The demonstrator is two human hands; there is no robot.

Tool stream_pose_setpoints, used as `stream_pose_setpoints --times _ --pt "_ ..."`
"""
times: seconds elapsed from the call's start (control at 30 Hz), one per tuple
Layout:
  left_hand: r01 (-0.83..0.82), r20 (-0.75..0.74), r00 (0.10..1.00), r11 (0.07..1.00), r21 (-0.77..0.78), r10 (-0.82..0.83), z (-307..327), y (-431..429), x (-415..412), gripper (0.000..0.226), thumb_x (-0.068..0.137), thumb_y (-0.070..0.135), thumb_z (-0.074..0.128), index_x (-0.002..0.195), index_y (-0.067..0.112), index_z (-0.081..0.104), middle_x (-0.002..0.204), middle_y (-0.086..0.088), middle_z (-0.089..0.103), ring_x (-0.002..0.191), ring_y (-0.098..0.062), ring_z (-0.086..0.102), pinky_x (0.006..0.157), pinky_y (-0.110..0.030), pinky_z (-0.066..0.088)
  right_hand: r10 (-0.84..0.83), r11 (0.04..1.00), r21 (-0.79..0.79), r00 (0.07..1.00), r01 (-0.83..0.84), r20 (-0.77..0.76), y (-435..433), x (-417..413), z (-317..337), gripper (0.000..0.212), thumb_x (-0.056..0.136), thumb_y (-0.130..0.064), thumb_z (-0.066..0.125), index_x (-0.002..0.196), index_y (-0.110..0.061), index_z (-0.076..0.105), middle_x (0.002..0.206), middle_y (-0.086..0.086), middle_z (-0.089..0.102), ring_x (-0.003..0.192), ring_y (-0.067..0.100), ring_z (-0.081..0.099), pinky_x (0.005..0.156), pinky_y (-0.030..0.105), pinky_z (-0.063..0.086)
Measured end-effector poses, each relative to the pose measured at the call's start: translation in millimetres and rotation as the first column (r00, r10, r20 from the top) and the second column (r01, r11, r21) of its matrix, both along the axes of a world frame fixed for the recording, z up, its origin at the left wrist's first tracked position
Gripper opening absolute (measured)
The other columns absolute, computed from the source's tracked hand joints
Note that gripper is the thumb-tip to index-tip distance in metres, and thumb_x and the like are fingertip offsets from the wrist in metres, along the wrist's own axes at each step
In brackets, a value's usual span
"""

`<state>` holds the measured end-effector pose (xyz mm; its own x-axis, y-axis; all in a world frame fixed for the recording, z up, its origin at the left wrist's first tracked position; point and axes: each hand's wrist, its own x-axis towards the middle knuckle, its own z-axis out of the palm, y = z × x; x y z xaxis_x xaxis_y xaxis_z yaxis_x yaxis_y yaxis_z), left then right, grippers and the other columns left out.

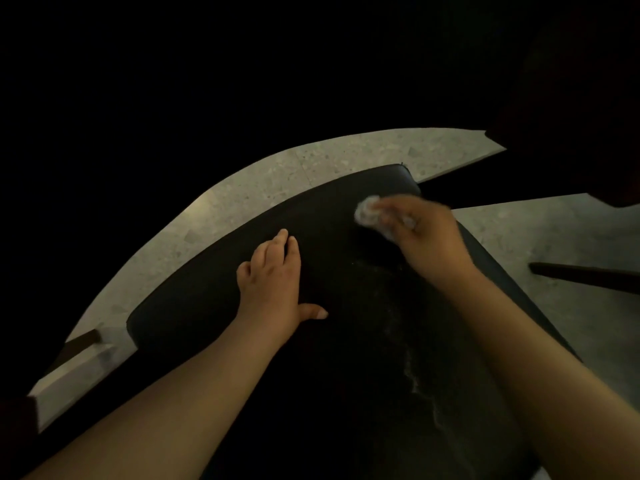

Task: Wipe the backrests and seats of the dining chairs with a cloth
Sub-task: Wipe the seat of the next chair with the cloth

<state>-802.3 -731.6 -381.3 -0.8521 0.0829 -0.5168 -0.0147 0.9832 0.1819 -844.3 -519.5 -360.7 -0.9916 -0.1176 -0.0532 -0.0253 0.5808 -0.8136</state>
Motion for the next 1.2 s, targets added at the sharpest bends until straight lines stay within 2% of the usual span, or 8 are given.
stream_pose_setpoints --times 0.2,0.4,0.5,0.6,0.7,0.9,1.0,1.2 --pt "0.003 0.001 1.000 1.000 0.001 -0.003 2 0 1 0.122 0.068 0.060 0.075 0.154 0.020 -0.002 0.161 0.001 -0.009 0.147 -0.025 -0.002 0.117 -0.050 0.011 -0.178 0.978 0.127 0.981 0.168 0.076 -3 -43 -21 0.027 0.098 -0.018 0.053 0.122 -0.024 0.063 0.124 -0.005 0.060 0.103 -0.001 0.048 0.088 0.014 0.041" --pt "0.002 0.017 1.000 1.000 0.001 -0.002 5 1 0 0.120 0.070 0.058 0.075 0.154 0.021 -0.002 0.161 0.001 -0.010 0.147 -0.024 -0.002 0.117 -0.049 0.012 0.046 0.996 0.067 0.995 -0.052 0.086 11 14 -19 0.032 0.095 -0.018 0.057 0.106 -0.048 0.060 0.105 -0.042 0.054 0.103 -0.023 0.049 0.087 -0.002 0.035" --pt "0.003 0.022 1.000 1.000 -0.005 -0.003 5 0 0 0.120 0.070 0.058 0.075 0.154 0.020 -0.002 0.161 0.001 -0.010 0.147 -0.025 -0.003 0.117 -0.049 0.012 -0.050 0.998 0.049 0.999 0.051 -0.021 16 5 -12 0.030 0.096 -0.018 0.055 0.108 -0.045 0.059 0.096 -0.050 0.051 0.099 -0.028 0.047 0.082 -0.007 0.033" --pt "0.004 0.026 1.000 1.000 -0.012 -0.003 4 0 0 0.121 0.070 0.058 0.075 0.154 0.021 -0.003 0.161 0.000 -0.011 0.147 -0.025 -0.003 0.118 -0.049 0.011 -0.189 0.975 0.101 0.979 0.196 -0.082 18 -32 -11 0.026 0.098 -0.020 0.053 0.120 -0.031 0.062 0.114 -0.024 0.061 0.106 -0.009 0.055 0.088 0.009 0.043" --pt "0.002 0.026 1.000 1.000 -0.022 -0.002 4 2 -1 0.121 0.069 0.058 0.075 0.154 0.020 -0.002 0.161 0.000 -0.010 0.148 -0.025 -0.003 0.117 -0.050 0.012 -0.123 0.946 0.308 0.991 0.102 0.049 17 -41 -24 0.032 0.099 -0.018 0.050 0.130 -0.023 0.058 0.135 -0.001 0.056 0.122 0.015 0.053 0.104 0.028 0.040" --pt "0.012 0.033 0.999 0.999 -0.042 -0.010 5 4 -2 0.122 0.069 0.060 0.074 0.154 0.020 -0.004 0.161 -0.001 -0.011 0.147 -0.026 -0.002 0.117 -0.050 0.013 -0.028 0.983 0.180 1.000 0.026 0.008 33 22 -22 0.030 0.095 -0.020 0.055 0.120 -0.036 0.062 0.121 -0.022 0.057 0.107 -0.025 0.044 0.090 -0.004 0.030" --pt "0.007 0.029 1.000 0.999 -0.044 -0.005 5 4 -1 0.122 0.069 0.060 0.074 0.154 0.020 -0.004 0.161 -0.001 -0.011 0.148 -0.026 -0.002 0.117 -0.050 0.014 -0.073 0.990 0.118 0.996 0.078 -0.045 31 27 -17 0.029 0.094 -0.027 0.052 0.117 -0.044 0.058 0.108 -0.036 0.054 0.103 -0.029 0.044 0.085 -0.006 0.032" --pt "0.009 0.030 1.000 0.999 -0.047 -0.008 5 3 -1 0.122 0.069 0.060 0.075 0.154 0.020 -0.004 0.161 -0.001 -0.011 0.148 -0.026 -0.002 0.117 -0.049 0.013 -0.218 0.960 0.179 0.976 0.215 0.000 29 -41 -26 0.029 0.099 -0.022 0.050 0.126 -0.029 0.060 0.125 -0.004 0.062 0.111 0.003 0.054 0.097 0.026 0.046"
